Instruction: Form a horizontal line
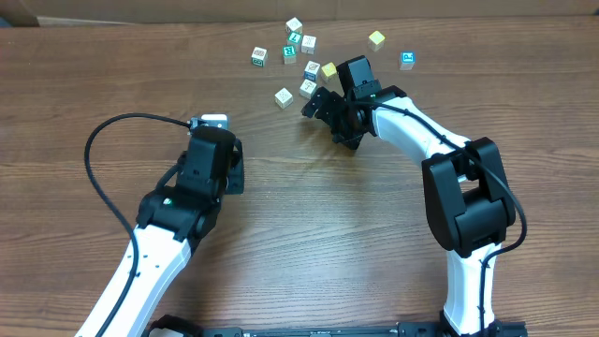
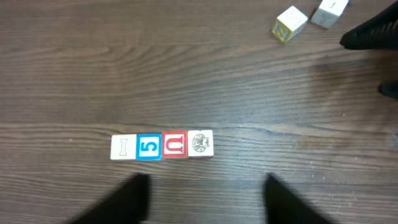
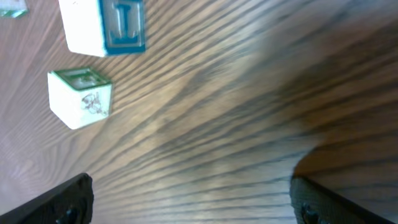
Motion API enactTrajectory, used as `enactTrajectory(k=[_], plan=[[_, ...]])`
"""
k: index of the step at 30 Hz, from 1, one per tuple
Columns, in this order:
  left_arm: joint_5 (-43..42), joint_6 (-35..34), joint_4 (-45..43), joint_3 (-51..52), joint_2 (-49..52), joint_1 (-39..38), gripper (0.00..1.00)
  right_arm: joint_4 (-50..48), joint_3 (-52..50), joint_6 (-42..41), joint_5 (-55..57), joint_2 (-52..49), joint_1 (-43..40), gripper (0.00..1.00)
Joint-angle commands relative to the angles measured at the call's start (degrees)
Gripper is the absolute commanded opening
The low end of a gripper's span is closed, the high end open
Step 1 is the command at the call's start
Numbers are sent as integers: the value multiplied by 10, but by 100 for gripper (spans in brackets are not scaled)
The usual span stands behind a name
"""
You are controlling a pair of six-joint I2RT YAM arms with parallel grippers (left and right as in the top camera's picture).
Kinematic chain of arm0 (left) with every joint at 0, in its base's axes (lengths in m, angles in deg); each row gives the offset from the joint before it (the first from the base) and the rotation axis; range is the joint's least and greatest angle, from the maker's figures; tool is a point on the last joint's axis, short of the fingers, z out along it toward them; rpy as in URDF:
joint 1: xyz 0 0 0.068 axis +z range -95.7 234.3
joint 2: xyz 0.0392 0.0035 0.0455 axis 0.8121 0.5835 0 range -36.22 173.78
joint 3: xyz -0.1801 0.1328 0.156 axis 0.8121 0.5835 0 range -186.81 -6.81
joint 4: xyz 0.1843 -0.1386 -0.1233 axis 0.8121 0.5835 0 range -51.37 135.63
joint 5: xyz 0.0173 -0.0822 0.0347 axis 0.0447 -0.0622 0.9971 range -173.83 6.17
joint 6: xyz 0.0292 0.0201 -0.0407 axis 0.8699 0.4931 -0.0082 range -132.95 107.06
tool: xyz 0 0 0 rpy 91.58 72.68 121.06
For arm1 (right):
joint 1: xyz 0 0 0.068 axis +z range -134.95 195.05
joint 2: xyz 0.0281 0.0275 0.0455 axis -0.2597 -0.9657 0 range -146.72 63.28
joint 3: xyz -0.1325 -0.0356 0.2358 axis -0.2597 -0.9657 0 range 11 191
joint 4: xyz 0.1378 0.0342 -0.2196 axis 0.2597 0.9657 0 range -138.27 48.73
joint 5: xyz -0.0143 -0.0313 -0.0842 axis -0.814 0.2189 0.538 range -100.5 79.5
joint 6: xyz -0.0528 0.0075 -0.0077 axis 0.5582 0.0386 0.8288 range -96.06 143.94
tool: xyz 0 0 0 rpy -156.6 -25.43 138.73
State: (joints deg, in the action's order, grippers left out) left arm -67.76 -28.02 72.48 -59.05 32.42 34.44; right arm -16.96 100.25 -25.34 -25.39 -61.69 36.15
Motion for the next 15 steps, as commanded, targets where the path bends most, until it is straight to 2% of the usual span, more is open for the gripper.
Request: enactTrajectory(k=[1,10,12,15], plan=[[6,27,20,2,-15,0,100,21,-31,3,44,-40,-5,100],[6,27,34,2,-15,0,100,20,-31,8,44,-40,-5,100],[6,27,34,2,-14,0,100,17,-26,64,41,-38,-6,100],[4,27,34,2,-14,0,100,18,-7,197,-1,-24,-6,100]])
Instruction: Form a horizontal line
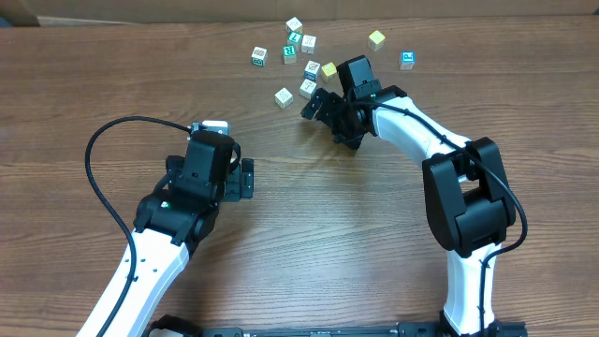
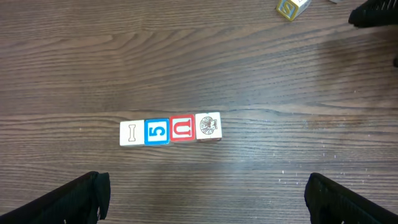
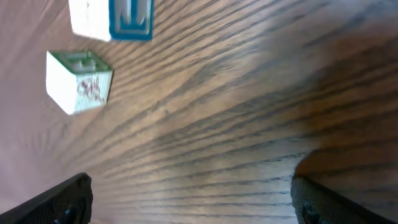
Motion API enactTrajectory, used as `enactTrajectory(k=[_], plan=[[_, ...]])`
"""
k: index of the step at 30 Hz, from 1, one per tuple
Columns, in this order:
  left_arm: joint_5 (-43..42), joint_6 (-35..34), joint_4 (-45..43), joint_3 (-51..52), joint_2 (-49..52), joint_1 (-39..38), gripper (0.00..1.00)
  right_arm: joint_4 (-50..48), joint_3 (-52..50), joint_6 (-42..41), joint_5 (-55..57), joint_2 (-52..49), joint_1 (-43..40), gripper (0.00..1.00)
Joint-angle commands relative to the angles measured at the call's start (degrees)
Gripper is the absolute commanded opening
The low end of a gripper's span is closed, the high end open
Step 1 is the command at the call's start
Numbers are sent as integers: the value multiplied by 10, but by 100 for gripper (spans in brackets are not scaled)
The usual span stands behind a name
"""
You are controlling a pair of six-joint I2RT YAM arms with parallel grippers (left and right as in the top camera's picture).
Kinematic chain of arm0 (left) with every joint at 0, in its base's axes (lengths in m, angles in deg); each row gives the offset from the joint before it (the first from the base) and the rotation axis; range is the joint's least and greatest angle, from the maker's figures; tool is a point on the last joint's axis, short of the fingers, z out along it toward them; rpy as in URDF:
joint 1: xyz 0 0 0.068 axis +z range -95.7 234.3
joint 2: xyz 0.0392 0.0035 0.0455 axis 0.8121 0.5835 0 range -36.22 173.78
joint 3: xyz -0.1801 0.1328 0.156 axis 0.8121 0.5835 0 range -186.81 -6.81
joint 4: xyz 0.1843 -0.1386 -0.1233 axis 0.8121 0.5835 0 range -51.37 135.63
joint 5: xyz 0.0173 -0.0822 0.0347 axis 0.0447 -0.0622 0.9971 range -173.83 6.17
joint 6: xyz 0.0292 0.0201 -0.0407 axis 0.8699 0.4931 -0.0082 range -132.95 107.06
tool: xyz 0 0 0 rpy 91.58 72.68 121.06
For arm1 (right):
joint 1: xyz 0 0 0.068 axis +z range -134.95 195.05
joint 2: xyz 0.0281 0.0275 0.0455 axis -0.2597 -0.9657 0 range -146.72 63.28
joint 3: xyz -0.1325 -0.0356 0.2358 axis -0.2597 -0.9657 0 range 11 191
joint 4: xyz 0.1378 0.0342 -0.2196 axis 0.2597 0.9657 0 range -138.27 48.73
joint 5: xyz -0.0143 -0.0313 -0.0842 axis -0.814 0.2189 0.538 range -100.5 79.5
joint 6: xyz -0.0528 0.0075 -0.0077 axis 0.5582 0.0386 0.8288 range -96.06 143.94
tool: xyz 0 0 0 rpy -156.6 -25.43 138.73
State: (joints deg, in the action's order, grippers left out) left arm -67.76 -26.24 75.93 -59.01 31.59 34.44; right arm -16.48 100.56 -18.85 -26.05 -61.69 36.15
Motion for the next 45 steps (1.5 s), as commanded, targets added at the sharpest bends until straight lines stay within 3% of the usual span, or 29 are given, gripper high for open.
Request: enactTrajectory(k=[1,5,11,15,23,27,33,39,42,45], plan=[[4,9,0,2,-6,0,100,13,-2,173,-12,-13,-6,100],[4,9,0,2,-6,0,100,25,23,252,-11,39,-6,100],[4,9,0,2,-6,0,99,78,42,270,47,170,-6,100],[4,9,0,2,-6,0,100,165,42,274,88,336,-6,100],[4,9,0,2,-6,0,100,256,42,309,129,528,-6,100],[4,9,0,2,-6,0,100,372,42,372,190,591,-6,100],[4,9,0,2,-6,0,100,447,41,371,265,658,-6,100],[4,9,0,2,-6,0,100,368,-71,372,280,757,-13,100],[4,9,0,2,-6,0,100,245,-210,375,276,835,-40,100],[4,9,0,2,-6,0,100,118,-342,434,218,910,-75,100]])
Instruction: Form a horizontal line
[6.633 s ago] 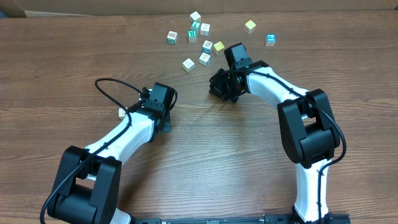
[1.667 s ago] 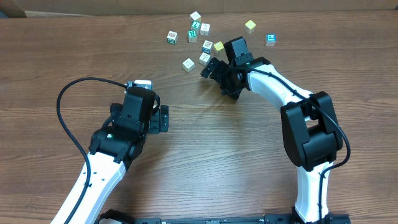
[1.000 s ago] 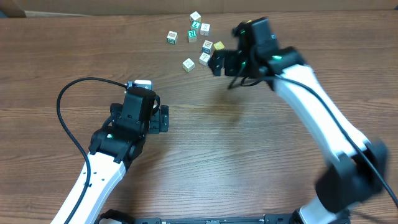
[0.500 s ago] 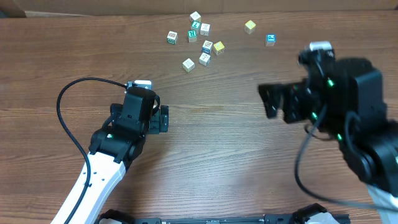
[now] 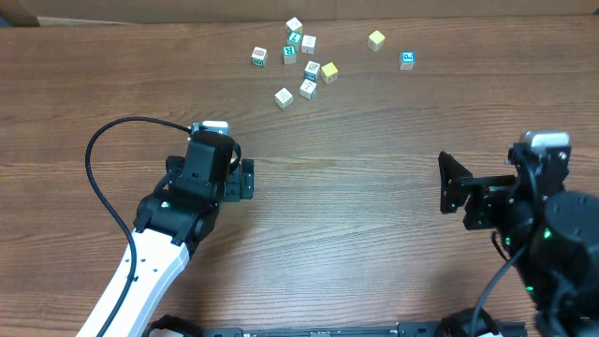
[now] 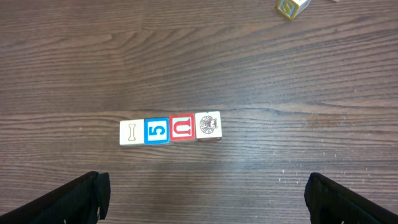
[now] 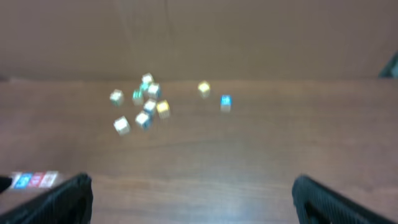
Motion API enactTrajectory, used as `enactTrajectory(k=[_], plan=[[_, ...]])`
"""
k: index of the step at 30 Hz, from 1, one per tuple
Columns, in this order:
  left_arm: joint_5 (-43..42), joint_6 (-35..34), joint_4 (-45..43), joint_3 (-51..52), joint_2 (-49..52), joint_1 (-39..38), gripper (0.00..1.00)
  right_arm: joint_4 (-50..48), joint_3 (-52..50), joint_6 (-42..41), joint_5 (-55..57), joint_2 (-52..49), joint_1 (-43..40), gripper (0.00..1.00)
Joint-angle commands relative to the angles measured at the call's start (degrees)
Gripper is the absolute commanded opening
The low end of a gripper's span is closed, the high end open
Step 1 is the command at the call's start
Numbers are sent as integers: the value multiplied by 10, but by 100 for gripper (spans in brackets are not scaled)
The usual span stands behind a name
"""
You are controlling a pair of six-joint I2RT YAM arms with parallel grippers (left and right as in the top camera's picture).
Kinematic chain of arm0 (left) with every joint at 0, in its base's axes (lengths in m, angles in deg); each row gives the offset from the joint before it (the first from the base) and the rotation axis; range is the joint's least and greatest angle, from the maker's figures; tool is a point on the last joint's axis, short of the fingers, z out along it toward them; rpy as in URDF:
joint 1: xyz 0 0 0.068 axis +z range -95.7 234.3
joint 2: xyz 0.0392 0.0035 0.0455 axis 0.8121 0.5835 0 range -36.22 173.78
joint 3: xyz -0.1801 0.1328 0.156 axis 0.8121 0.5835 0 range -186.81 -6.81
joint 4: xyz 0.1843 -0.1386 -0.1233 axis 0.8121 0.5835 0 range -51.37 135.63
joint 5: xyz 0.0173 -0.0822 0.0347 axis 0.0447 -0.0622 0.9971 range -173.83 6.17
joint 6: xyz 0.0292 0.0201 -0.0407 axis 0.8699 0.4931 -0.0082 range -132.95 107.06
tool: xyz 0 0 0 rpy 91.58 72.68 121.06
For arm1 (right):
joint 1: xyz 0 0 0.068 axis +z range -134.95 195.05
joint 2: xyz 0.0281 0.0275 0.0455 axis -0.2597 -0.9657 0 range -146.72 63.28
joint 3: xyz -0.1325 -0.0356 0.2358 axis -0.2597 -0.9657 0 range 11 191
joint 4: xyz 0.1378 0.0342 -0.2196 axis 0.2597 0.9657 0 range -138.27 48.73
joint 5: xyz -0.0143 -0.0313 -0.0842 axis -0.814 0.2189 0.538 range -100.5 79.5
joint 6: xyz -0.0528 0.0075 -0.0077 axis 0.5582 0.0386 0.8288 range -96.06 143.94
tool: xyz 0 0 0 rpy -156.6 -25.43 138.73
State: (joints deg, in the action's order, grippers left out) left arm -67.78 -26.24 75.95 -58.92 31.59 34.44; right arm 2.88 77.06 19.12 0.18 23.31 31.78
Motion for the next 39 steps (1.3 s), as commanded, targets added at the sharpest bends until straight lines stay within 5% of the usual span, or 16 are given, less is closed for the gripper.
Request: enactTrajectory(k=[1,8,12,29,39], plan=[[4,9,0,1,-6,0,99,-116,-148,68,-67,86,-45,100],[4,9,0,1,-6,0,99,-401,-422,81,-164,300,-165,100],[4,9,0,1,-6,0,100,-478,-504,81,-202,364,-222,100],[4,9,0,1,-6,0,100,-559,-656,79,-237,398,-275,100],[4,9,0,1,-6,0,100,-477,-656,79,-238,397,-273,100]])
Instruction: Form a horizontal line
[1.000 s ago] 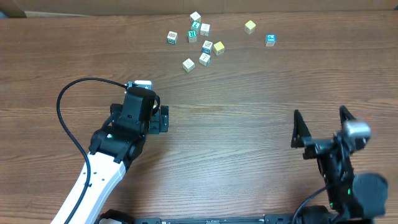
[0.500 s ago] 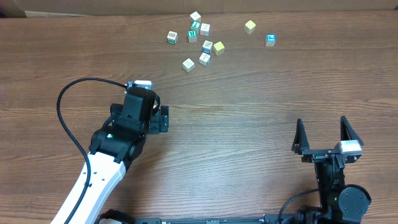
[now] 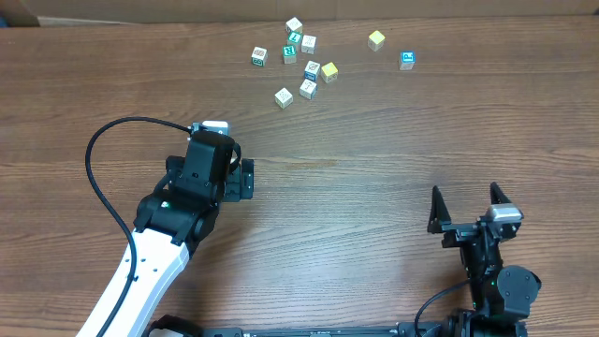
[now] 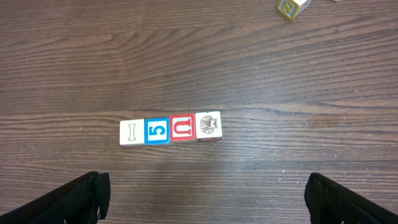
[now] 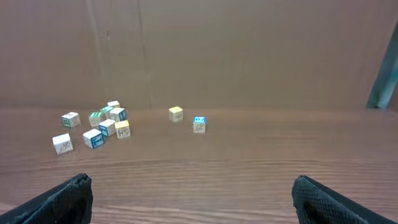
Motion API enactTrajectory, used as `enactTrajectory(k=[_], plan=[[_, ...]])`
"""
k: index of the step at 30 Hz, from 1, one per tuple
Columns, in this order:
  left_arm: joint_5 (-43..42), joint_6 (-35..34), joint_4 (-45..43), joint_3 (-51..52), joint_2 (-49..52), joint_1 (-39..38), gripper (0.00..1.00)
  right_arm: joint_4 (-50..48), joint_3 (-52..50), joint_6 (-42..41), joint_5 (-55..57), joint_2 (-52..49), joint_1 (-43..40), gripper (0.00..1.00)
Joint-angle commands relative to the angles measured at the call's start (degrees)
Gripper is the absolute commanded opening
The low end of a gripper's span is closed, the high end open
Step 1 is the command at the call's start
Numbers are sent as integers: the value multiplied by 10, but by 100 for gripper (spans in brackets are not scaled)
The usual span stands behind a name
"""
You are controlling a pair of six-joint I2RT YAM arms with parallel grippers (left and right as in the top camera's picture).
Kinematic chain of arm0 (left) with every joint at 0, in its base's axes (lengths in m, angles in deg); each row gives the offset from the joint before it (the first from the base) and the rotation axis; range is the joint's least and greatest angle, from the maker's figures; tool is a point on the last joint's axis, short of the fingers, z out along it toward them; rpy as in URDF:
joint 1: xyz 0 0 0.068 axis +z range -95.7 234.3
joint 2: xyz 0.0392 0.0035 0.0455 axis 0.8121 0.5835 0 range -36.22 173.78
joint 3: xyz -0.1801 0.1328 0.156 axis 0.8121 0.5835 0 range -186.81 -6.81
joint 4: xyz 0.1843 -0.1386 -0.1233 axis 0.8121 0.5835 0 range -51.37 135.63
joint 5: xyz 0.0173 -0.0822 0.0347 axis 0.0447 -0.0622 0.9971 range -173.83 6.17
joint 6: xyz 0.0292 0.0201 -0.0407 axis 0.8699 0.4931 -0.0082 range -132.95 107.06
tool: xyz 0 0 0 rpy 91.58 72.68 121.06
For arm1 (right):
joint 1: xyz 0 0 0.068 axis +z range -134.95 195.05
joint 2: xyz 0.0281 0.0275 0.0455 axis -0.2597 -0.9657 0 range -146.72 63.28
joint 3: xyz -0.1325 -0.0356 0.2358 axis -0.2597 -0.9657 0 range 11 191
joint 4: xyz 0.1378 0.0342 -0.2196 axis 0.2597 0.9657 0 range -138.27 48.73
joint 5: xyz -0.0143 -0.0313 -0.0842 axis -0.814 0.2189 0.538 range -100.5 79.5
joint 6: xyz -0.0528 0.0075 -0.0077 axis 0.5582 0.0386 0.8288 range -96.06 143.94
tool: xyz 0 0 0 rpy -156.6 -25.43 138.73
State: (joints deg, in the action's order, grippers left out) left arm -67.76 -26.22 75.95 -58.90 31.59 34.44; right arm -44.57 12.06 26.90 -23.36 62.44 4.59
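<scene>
Four blocks marked I, 5, U and a picture stand touching in a straight row point(image 4: 170, 130) on the wooden table, seen in the left wrist view. In the overhead view the left arm covers that row. My left gripper point(image 4: 205, 198) hovers open wide just near of the row, holding nothing, and also shows in the overhead view point(image 3: 241, 180). My right gripper point(image 3: 465, 211) is open and empty at the front right, far from the row. Its wrist view point(image 5: 193, 199) looks across the table.
Several loose blocks point(image 3: 299, 56) lie scattered at the back of the table, also seen from the right wrist point(image 5: 99, 124). A yellow block point(image 3: 376, 39) and a blue one point(image 3: 407, 60) lie apart to their right. One yellowish block point(image 4: 291, 7) shows at the left wrist view's top.
The right arm has drawn back from the right middle of the table to the front right edge, its gripper still open. The left arm and the row have not moved.
First the left gripper was low and narrowly open at the four-block row while the right gripper was among the loose blocks at the back. Then the left gripper stood wide open. Later the right arm was at the right side, and now sits at the front right.
</scene>
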Motion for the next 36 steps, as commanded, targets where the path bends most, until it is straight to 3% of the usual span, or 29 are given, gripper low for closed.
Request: enactTrajectory(k=[1,13,17,20,23,30,36], plan=[[4,9,0,1,-6,0,100,-2,-6,1,-3,6,-1,100],[4,9,0,1,-6,0,99,-2,-6,1,-3,6,-1,100],[9,17,36,1,-6,-1,100,-2,-6,1,-3,6,-1,100],[28,28,10,2,-22,2,100,-2,-6,1,-3,6,-1,100],[28,61,-72,12,-68,11,99,-2,-6,1,-3,6,-1,100],[0,61,-89,32,-190,59,100,-2,-6,1,-3,6,-1,100],[-45,60,-137,170,-328,104,100,-2,-6,1,-3,6,-1,100]])
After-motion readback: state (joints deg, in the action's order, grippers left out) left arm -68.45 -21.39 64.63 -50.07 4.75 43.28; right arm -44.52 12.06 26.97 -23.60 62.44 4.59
